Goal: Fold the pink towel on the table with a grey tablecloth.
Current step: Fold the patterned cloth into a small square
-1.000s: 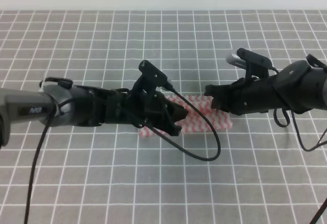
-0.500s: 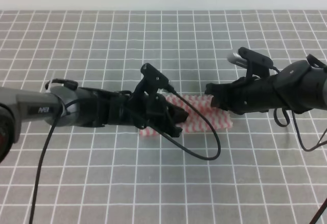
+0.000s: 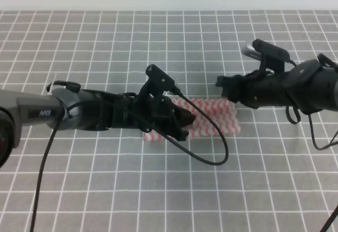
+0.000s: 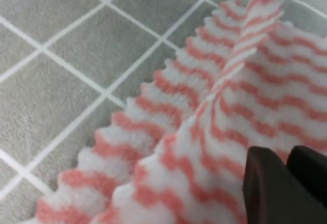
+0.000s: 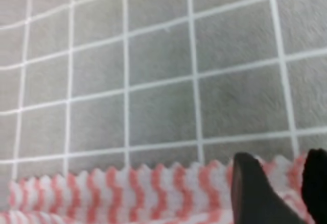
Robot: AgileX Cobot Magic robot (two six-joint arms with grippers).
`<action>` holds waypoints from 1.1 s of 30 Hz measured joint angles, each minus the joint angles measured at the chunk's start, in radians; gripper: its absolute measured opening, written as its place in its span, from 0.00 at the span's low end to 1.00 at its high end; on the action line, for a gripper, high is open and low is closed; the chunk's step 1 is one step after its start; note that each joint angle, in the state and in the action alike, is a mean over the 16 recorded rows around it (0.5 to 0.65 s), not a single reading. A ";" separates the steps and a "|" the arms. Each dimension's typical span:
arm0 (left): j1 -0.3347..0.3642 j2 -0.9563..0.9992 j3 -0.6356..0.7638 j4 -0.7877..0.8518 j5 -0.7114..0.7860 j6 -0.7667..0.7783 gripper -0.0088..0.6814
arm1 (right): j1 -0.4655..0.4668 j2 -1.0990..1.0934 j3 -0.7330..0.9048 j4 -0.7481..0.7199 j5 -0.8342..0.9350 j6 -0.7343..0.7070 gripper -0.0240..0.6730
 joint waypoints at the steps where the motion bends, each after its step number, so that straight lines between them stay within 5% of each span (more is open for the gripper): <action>1: 0.000 -0.007 0.000 0.000 -0.004 0.000 0.12 | 0.000 -0.001 -0.005 -0.001 0.002 0.000 0.33; 11: 0.003 -0.102 0.000 0.015 -0.131 -0.043 0.12 | 0.000 -0.007 -0.068 -0.023 0.106 0.000 0.32; 23: 0.010 -0.146 0.007 0.030 -0.267 -0.128 0.12 | 0.000 0.011 -0.104 -0.056 0.234 0.000 0.14; 33: 0.012 -0.141 0.010 0.034 -0.251 -0.144 0.12 | 0.000 0.062 -0.119 -0.099 0.153 0.000 0.02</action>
